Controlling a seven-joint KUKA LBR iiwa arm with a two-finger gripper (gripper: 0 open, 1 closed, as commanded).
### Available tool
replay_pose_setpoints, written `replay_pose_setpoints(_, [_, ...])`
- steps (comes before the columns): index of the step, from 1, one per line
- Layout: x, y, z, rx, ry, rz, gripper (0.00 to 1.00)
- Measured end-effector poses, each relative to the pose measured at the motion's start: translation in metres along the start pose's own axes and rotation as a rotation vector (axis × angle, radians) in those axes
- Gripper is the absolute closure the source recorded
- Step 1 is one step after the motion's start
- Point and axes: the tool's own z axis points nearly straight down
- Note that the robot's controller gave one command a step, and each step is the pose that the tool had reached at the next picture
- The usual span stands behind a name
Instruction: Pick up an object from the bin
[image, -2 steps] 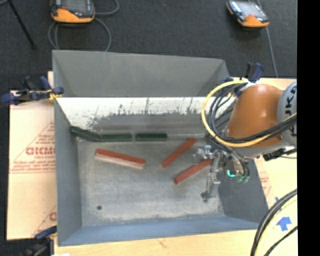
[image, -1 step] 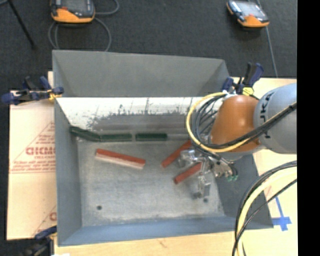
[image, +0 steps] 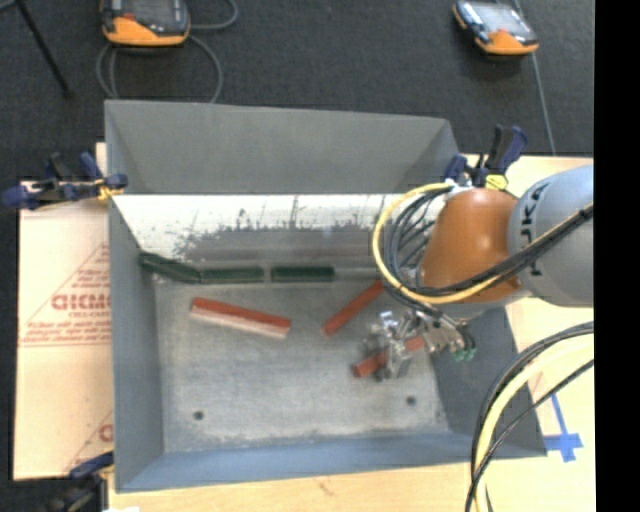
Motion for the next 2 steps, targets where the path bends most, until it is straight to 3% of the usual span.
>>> replay_pose_setpoints(1, [-0.006,-0.015,-0.219,0.006,-0.008,-0.103,1.0])
replay_pose_setpoints(2, [-0.04,-0.084,-0.298,0.006,-0.004,-0.308,1.0])
